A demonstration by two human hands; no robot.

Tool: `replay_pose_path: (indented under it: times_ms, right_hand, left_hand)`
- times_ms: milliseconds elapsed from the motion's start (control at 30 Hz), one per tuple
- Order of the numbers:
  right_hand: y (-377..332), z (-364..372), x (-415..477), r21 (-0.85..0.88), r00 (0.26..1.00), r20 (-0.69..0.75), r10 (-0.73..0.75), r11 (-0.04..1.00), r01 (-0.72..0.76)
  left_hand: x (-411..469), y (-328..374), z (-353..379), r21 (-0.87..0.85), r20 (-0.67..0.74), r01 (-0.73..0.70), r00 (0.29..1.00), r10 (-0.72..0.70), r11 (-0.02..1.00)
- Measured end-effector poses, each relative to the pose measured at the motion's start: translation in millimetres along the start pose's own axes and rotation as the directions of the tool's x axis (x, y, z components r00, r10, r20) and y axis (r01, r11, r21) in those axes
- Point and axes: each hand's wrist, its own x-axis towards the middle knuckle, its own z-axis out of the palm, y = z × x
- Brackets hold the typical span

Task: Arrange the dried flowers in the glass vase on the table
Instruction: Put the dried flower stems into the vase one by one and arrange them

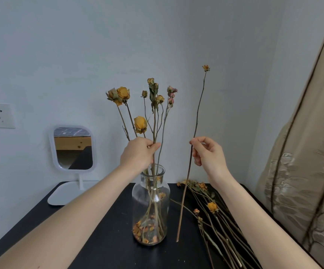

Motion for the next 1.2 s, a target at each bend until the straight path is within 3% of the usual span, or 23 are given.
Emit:
replay_pose_path:
  times_ms: [133,300,400,433,500,600,700,967,1200]
  right_hand:
    - [0,-1,-1,0.0,1.0,-0.003,0.006,1.0,-0.006]
    - [-5,-1,1,0.048,1.0,-0.015,-0.017,0.999,0.018]
    - [-14,-4,6,0.107,0.997,-0.054,-0.052,0.993,0.058]
    - [-18,-5,8,0.131,0.996,-0.07,-0.064,0.989,0.073]
    - [-25,-6,12,0.188,0.991,-0.097,-0.09,0.976,0.107]
    - [-36,-5,18,0.262,0.983,-0.136,-0.121,0.953,0.154]
    - [-44,-2,22,0.301,0.973,-0.183,-0.138,0.935,0.189]
    - [-47,3,28,0.285,0.943,-0.281,-0.176,0.923,0.257]
    - [-37,11,25,0.188,0.959,-0.198,-0.203,0.952,0.241]
  left_hand:
    - [-6,-3,-2,-0.074,-0.005,-0.009,1.0,0.009,0.997]
    - [-28,-16,-9,-0.173,-0.22,-0.109,0.973,0.069,0.979]
    - [-48,-36,-7,-0.306,-0.303,-0.059,0.952,-0.038,0.95]
    - [-54,-42,-6,-0.38,-0.264,-0.002,0.959,-0.106,0.925]
    - [-59,-56,-4,-0.495,-0.051,0.139,0.981,-0.188,0.858]
    - [-58,-71,0,-0.45,0.32,0.279,0.937,-0.139,0.848]
    - [-51,-74,10,-0.421,0.462,0.325,0.88,-0.108,0.847]
    - [-49,-74,25,-0.438,0.372,0.264,0.924,-0.094,0.859]
    - [-51,-60,35,-0.391,0.23,0.164,0.97,-0.076,0.906]
